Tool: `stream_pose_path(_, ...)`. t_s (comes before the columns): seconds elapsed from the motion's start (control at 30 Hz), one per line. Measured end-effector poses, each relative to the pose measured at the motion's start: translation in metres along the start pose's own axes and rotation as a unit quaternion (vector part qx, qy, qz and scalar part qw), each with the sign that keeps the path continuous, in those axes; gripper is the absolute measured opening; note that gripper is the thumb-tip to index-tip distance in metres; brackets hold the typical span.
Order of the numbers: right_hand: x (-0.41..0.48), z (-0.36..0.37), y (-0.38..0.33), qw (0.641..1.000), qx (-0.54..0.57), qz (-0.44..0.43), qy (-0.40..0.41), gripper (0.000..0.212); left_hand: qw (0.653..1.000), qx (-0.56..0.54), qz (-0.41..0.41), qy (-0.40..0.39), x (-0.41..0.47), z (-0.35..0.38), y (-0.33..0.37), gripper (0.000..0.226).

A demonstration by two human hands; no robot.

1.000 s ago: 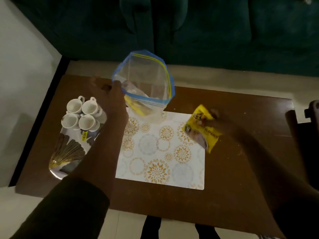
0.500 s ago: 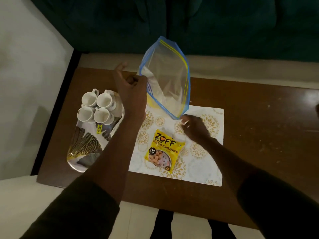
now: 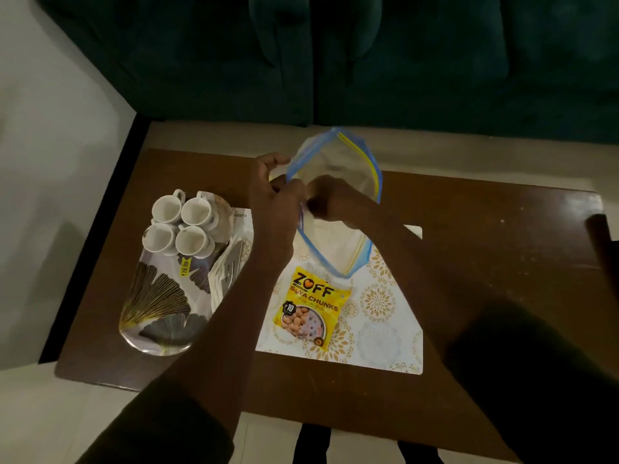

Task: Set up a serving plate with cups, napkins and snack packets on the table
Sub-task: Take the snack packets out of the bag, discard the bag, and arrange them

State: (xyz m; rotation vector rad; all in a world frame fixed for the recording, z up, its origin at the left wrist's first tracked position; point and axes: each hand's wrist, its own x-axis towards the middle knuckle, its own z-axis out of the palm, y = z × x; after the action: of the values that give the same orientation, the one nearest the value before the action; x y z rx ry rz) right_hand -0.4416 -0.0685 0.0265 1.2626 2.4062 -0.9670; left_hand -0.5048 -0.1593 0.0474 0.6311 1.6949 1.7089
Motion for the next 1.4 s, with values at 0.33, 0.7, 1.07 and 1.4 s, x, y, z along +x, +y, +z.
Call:
stream_pose_path(0.33,0.021,0.086,0.032,0.988,0.102,0.116,-0.002,0.058,0.997,0.05,-0.012,-0.058,-0.009,-0.024,-0.008,0.031)
stream_pose_path(0.7,-0.005,0.074,0.049,0.988,0.037,0.131,0.069,0.051,0.997,0.055,-0.014,-0.05,-0.017,-0.009,-0.011,0.037)
stream_pose_path(1.07,-0.075,-0.136,0.019,0.983,0.164,-0.055,-0.054,0.036,0.982,0.143,0.036,0.116,-0.022,0.008,-0.025,0.026)
stream_pose_path(1.4,-0.09,-0.133,0.113,0.953,0.301,0.021,-0.023,0.039,0.964,0.148,0.037,0.22,0.021,-0.014,-0.017,0.026)
